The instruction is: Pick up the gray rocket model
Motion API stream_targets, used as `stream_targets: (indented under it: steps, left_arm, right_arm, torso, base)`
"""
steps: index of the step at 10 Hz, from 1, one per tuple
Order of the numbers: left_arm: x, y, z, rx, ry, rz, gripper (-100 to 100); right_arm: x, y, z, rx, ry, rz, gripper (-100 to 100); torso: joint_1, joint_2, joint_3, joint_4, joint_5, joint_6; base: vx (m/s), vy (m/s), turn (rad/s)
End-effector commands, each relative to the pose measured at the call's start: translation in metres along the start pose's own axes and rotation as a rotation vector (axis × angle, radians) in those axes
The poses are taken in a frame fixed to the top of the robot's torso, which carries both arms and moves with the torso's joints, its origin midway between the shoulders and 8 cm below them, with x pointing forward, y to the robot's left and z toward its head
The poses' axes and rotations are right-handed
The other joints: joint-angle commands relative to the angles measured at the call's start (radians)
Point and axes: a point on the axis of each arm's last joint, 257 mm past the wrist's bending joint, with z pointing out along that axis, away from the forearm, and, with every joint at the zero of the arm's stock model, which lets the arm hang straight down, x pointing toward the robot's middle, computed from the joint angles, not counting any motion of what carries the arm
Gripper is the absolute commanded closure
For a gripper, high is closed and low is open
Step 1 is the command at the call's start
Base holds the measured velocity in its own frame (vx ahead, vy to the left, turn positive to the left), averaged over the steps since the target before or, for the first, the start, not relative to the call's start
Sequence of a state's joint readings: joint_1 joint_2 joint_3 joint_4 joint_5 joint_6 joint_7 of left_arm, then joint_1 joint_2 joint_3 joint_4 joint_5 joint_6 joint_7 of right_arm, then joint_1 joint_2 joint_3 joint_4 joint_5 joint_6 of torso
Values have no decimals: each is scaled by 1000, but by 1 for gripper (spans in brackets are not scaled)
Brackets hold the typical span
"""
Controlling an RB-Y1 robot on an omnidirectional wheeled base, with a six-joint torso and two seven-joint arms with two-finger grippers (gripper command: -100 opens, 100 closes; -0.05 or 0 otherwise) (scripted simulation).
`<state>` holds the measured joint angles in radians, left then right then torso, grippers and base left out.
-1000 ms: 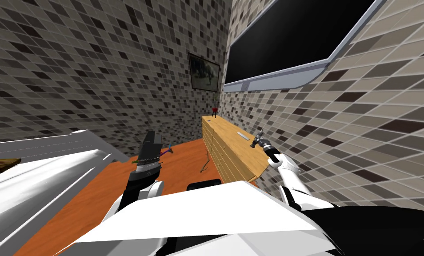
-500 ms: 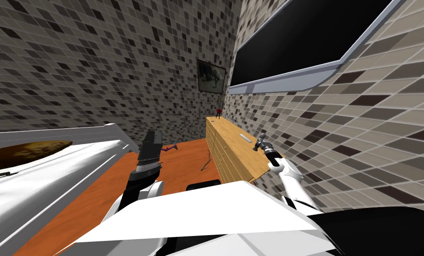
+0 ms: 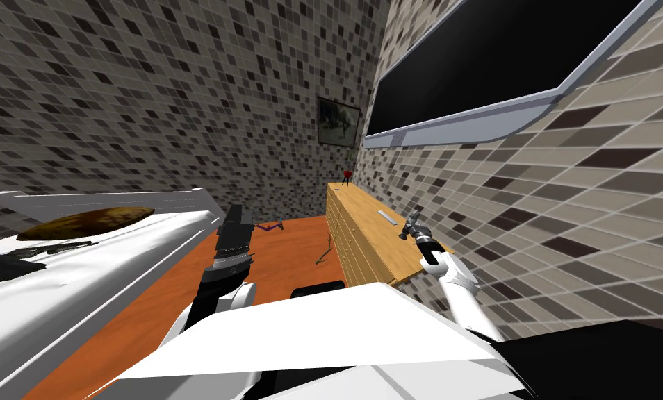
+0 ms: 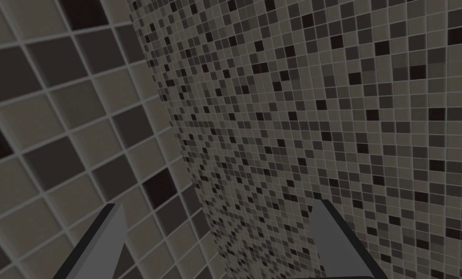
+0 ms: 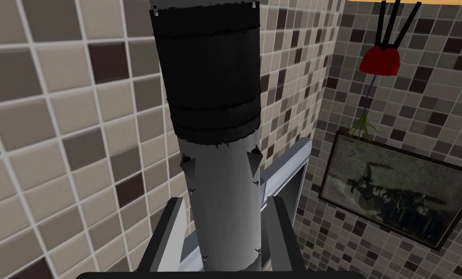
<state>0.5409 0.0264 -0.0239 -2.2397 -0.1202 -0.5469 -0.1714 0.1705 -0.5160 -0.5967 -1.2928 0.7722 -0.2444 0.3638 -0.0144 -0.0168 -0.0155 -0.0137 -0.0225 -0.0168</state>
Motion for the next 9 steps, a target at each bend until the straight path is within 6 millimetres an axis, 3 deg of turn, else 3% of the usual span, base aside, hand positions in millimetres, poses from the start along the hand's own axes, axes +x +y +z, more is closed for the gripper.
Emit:
stream_targets:
  steps: [1,2,3,5,6,8,9]
  left_arm:
    - [0,0,0,0,0,0,0]
    - [0,0,0,0,0,0,0]
    - [0,0,0,0,0,0,0]
    - [0,0,0,0,0,0,0]
    - [0,0,0,0,0,0,0]
    - [0,0,0,0,0,0,0]
    - [0,0,0,0,0,0,0]
  right_arm:
    - [0,-7,-9,35,1,0,100]
    - [-8,-3,-8,28,-13,-3,100]
    - [10,-19,-27,88,20,7,100]
    - [-8,-16,-26,87,-10,-2,100]
    - [10,-33,-46,150,27,8,100]
    - [-8,-30,-45,150,-4,-1,100]
    - [9,-45,-65,207,31,11,100]
  torso:
    - [0,0,0,0,0,0]
    - [-1,1,0,0,0,1]
    - [1,-1,0,0,0,2]
    - [-1,-1,-1,0,-1,0]
    - [1,-2,-1,0,-1,1]
    - [-1,0,-1,-1,-2,2]
    - [1,-2,-1,-1,-1,3]
  base:
    - [-92,-77,218]
    - [-49,-38,22]
    - [-70,-47,323]
    - [-67,-55,120]
    - [-85,-54,301]
    - [-66,-42,119]
    - [-90,-40,345]
